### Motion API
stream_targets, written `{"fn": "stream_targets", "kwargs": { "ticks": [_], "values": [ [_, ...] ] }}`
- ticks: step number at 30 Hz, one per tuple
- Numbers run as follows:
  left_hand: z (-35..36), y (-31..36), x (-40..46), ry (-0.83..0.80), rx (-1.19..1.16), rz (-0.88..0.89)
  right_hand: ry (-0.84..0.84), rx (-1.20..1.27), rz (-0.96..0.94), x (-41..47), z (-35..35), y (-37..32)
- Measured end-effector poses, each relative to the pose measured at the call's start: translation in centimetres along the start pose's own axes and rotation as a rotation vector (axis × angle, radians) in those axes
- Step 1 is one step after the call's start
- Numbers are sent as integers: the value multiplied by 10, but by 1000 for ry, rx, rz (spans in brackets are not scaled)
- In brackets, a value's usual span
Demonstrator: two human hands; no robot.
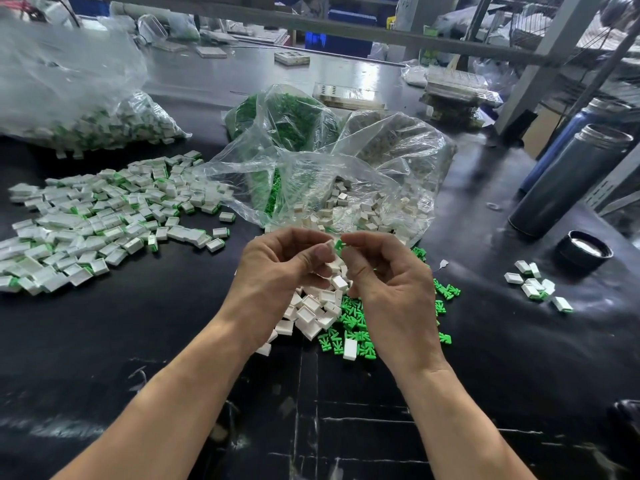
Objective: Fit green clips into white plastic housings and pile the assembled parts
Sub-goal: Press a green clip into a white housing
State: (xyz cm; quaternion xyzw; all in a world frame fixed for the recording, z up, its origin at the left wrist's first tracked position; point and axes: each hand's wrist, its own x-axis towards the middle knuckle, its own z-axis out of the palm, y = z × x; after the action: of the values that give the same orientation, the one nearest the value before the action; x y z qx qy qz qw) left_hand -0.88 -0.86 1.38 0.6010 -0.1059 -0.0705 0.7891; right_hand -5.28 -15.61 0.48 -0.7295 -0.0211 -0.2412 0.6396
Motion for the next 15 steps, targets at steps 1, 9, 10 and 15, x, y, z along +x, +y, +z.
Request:
{"fn": "stream_targets", "kwargs": {
  "ticks": [1, 9, 10, 15],
  "values": [
    [0, -1, 0, 1, -18, -5, -5, -5, -1, 0, 0, 0],
    [1, 0, -1, -20, -29, 14, 12, -42, -1, 0, -2, 2],
    [2, 0, -1, -21, -20, 21, 21, -39, -2, 0, -2, 2],
    [3, 0, -2, -25, 26, 45, 39, -44, 1, 0, -2, 2]
  ]
}}
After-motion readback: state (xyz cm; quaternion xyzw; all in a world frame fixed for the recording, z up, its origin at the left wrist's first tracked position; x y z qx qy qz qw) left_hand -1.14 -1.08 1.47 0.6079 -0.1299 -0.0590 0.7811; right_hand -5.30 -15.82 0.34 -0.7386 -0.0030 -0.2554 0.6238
